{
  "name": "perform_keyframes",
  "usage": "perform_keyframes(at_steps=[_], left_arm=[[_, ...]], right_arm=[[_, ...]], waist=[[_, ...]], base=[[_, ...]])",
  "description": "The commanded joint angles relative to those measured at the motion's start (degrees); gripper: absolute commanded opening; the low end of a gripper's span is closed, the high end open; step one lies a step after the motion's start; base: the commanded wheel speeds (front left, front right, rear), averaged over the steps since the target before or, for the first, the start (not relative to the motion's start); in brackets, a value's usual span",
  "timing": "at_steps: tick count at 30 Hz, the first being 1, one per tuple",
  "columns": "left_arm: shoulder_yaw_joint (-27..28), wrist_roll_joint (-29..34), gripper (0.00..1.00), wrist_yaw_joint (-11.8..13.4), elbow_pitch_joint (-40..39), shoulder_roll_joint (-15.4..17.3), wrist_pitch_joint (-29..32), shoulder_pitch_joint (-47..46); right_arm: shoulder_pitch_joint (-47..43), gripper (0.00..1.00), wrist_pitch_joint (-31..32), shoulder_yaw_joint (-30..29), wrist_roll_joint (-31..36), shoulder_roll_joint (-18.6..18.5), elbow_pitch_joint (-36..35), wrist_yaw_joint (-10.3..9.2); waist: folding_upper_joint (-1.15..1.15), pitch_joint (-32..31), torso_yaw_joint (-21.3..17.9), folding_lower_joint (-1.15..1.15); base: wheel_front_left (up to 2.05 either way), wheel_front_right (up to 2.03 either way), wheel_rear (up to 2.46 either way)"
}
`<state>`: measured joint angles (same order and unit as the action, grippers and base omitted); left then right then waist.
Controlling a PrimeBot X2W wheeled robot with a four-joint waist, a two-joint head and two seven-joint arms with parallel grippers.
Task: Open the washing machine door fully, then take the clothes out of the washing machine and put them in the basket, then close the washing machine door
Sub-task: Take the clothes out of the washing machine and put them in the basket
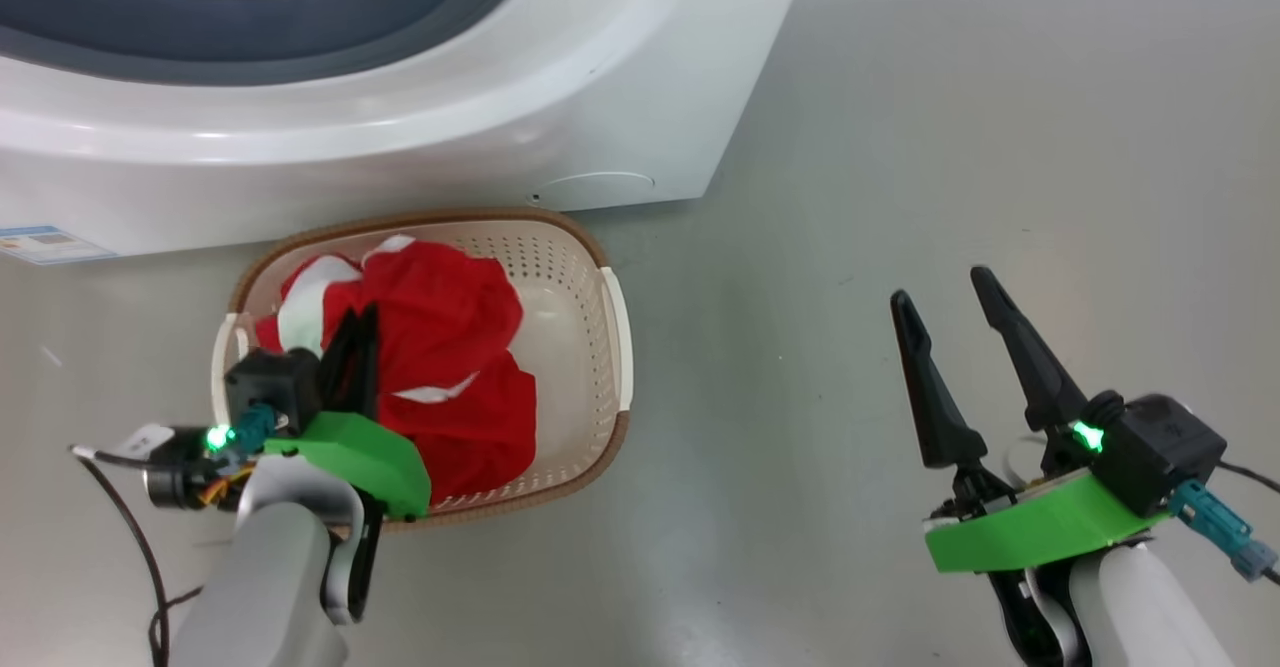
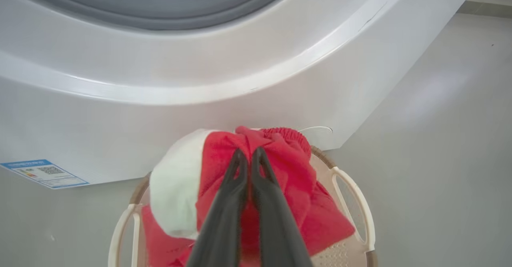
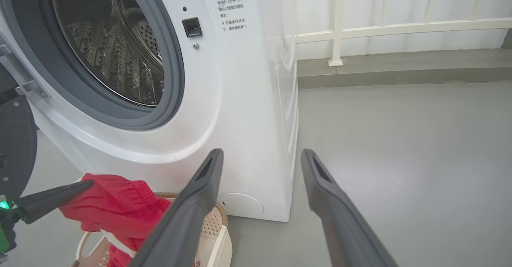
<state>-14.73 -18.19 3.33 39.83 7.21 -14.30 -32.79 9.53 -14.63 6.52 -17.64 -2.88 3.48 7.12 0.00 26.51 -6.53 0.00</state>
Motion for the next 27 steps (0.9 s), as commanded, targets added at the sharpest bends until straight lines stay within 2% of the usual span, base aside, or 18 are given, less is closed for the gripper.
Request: perform_keyframes(at_steps=[1, 12, 20, 27], left_arm=[[1.86, 0.55, 0.00, -0.67, 0.42, 0.76, -0.69, -0.84], [3.16, -0.46, 0.00, -2.69, 20.72, -2.20, -0.69, -7.47], [3.64, -2.32, 0.00, -4.83, 30.06, -3.12, -0.65, -11.36], [3.91, -3.52, 0.00, -5.13, 33.05, -2.86, 0.94, -12.04]], right_arm=[[1.06, 1.00, -0.37, 1.48, -0.08, 0.01, -1.33, 0.36], [1.79, 1.00, -0.37, 2.27, 0.29, 0.01, -0.94, 0.36], [2.27, 1.00, -0.37, 2.86, 0.68, 0.01, -0.94, 0.36], [2.80, 1.00, -0.37, 3.36, 0.51, 0.01, -0.88, 0.36]], waist=[[0.00, 0.48, -0.50, 0.00], [0.00, 2.54, -2.08, 0.00], [0.00, 4.28, -3.23, 0.00], [0.00, 5.48, -4.73, 0.00]], base=[[0.00, 0.00, 0.00], [0.00, 0.00, 0.00], [0.00, 0.00, 0.00], [0.00, 0.00, 0.00]])
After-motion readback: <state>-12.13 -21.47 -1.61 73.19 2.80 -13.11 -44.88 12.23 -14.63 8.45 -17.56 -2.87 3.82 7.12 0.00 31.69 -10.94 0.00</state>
